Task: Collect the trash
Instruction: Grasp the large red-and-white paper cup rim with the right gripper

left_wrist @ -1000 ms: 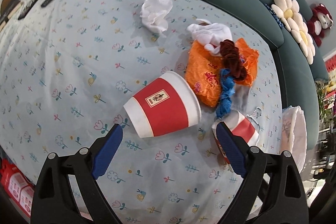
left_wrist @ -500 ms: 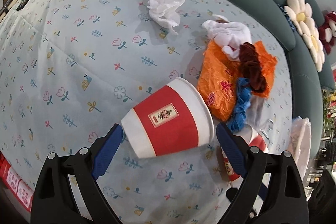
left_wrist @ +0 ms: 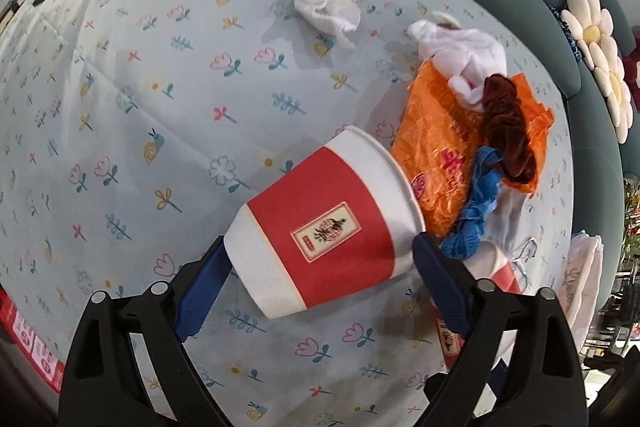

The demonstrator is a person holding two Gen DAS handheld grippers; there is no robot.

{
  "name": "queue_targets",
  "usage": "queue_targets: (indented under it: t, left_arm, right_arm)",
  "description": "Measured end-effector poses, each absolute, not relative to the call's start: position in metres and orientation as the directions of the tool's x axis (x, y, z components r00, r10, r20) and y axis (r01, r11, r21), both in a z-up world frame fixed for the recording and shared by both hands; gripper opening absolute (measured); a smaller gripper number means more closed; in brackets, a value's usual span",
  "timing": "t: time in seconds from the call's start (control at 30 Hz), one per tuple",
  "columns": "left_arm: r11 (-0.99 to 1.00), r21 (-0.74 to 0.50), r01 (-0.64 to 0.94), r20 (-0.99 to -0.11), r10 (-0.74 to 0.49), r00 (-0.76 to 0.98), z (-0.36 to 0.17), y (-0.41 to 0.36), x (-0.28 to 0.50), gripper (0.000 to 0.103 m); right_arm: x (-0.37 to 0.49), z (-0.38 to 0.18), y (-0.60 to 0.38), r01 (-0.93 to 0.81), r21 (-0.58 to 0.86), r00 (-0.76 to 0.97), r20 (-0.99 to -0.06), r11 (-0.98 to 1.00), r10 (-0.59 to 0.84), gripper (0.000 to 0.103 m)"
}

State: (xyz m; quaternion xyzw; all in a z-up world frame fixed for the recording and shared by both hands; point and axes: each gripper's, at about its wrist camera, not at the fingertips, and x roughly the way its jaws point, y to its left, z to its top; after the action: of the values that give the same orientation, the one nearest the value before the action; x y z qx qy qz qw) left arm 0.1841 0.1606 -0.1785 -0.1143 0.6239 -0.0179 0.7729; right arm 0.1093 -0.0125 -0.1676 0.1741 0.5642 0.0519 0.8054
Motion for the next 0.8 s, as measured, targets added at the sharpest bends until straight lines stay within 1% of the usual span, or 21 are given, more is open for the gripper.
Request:
queue_targets:
  t: [0.1, 0.2, 0.27, 0.3, 0.33, 0.37, 0.4, 0.43, 0.5, 0.53, 0.6, 0.67, 0.73, 0.8]
  left_arm:
    - [0.972, -0.204, -0.121, -0.954, -0.169, 0.249, -0.169, 0.162, 0.182, 0.086]
    - [0.978, -0.172, -0.12, -0.965, -0.143, 0.22, -0.176, 0.16, 0.187, 0.086]
    - [0.974, -0.181, -0.134, -0.967, -0.152, 0.202, -0.181, 0.16, 0.19, 0.086]
    - [0.973, -0.185, -0.14, -0.967, -0.156, 0.2, -0.183, 0.161, 0.19, 0.086]
    - [0.972, -0.186, -0.14, -0.967, -0.156, 0.203, -0.183, 0.161, 0.19, 0.086]
    - [0.973, -0.19, -0.134, -0.965, -0.16, 0.206, -0.183, 0.161, 0.19, 0.082]
    - [0.974, -0.191, -0.123, -0.964, -0.162, 0.211, -0.182, 0.161, 0.189, 0.078]
    - [0.974, -0.194, -0.116, -0.962, -0.166, 0.218, -0.18, 0.16, 0.188, 0.074]
    - [0.971, -0.222, -0.093, -0.954, -0.196, 0.226, -0.177, 0.161, 0.186, 0.057]
    - [0.969, -0.23, -0.091, -0.952, -0.205, 0.229, -0.176, 0.162, 0.185, 0.053]
    - [0.965, -0.248, -0.083, -0.946, -0.223, 0.234, -0.172, 0.165, 0.182, 0.041]
    - [0.963, -0.259, -0.073, -0.942, -0.235, 0.238, -0.169, 0.168, 0.179, 0.033]
    - [0.958, -0.278, -0.072, -0.936, -0.253, 0.245, -0.166, 0.171, 0.176, 0.029]
    - [0.953, -0.291, -0.079, -0.93, -0.262, 0.259, -0.16, 0.175, 0.173, 0.033]
  right_arm:
    - [0.109, -0.164, -0.012, 0.11, 0.354, 0.371, -0.882, 0.929, 0.292, 0.057]
    - [0.111, -0.162, -0.012, 0.114, 0.363, 0.381, -0.876, 0.925, 0.297, 0.056]
    - [0.113, -0.163, -0.012, 0.115, 0.363, 0.38, -0.876, 0.925, 0.296, 0.05]
    - [0.113, -0.163, -0.012, 0.115, 0.362, 0.379, -0.877, 0.925, 0.296, 0.045]
    - [0.114, -0.164, -0.012, 0.115, 0.363, 0.378, -0.877, 0.925, 0.297, 0.037]
    - [0.114, -0.165, -0.012, 0.114, 0.368, 0.374, -0.876, 0.923, 0.304, 0.031]
    - [0.115, -0.166, -0.012, 0.112, 0.378, 0.371, -0.874, 0.919, 0.315, 0.019]
    - [0.114, -0.166, -0.012, 0.11, 0.39, 0.371, -0.869, 0.914, 0.326, 0.013]
    - [0.113, -0.163, -0.011, 0.101, 0.389, 0.38, -0.866, 0.916, 0.326, 0.008]
    - [0.112, -0.161, -0.01, 0.095, 0.386, 0.386, -0.864, 0.918, 0.323, 0.006]
    - [0.11, -0.155, -0.01, 0.089, 0.388, 0.395, -0.859, 0.917, 0.325, 0.003]
    - [0.108, -0.149, -0.011, 0.086, 0.392, 0.408, -0.853, 0.916, 0.327, 0.003]
    - [0.105, -0.144, -0.011, 0.084, 0.39, 0.417, -0.849, 0.917, 0.323, 0.003]
    - [0.103, -0.141, -0.011, 0.086, 0.385, 0.423, -0.849, 0.919, 0.316, 0.003]
